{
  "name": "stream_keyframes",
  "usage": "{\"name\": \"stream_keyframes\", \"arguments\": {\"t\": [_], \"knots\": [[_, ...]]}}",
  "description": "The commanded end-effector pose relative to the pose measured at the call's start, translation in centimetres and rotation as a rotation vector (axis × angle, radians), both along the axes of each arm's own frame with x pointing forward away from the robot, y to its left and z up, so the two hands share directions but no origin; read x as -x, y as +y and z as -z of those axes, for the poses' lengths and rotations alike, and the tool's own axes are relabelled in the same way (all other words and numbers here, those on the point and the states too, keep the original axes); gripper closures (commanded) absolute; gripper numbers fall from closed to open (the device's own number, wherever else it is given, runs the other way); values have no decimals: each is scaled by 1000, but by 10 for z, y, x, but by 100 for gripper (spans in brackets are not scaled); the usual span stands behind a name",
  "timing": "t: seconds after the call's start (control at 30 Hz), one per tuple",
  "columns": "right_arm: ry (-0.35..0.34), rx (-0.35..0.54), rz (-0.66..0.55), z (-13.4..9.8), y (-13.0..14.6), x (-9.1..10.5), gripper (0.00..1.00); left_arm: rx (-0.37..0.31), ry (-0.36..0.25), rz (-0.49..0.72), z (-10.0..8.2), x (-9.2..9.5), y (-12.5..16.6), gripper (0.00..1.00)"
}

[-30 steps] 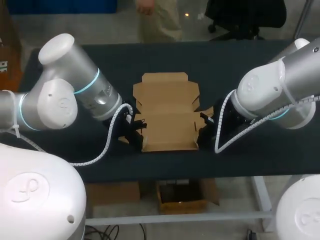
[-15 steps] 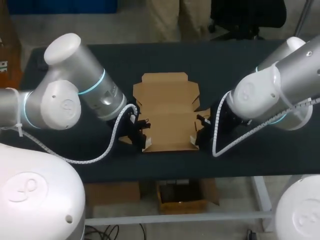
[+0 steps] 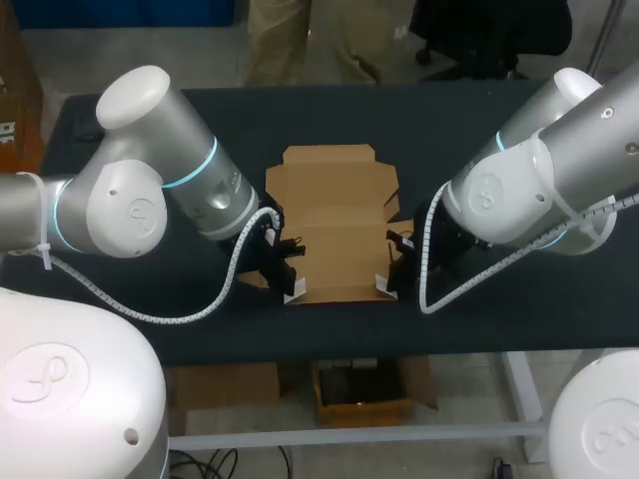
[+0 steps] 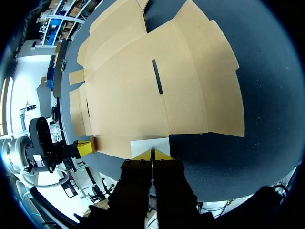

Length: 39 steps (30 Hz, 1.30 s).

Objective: Assemble the packaging by folding the flat box into shape, placing the metal phone stand inside, and closing the box properly

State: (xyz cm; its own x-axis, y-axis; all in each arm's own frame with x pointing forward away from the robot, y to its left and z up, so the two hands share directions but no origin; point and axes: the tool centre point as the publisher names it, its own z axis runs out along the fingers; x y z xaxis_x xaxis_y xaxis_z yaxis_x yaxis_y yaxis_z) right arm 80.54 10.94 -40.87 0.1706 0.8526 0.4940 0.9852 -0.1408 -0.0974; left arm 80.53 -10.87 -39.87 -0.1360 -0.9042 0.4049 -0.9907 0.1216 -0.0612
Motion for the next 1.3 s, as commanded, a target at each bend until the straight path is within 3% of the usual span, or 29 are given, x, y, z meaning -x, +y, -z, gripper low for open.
{"name": "stream_keyframes", "arguments": {"t": [0.03, 0.47, 0.87, 1.3], "knots": [[-1, 41, 8, 0, 5, 2, 100, -8, 0, 2, 2, -2, -5, 100], [20, 98, 14, 7, 10, 1, 100, -20, -40, -5, 11, 0, -12, 100], [39, 142, 14, 16, 15, 0, 100, -102, -131, -112, 18, 6, -12, 100], [49, 171, 32, 22, 14, 5, 100, -124, -150, -130, 17, 9, -12, 100]]}}
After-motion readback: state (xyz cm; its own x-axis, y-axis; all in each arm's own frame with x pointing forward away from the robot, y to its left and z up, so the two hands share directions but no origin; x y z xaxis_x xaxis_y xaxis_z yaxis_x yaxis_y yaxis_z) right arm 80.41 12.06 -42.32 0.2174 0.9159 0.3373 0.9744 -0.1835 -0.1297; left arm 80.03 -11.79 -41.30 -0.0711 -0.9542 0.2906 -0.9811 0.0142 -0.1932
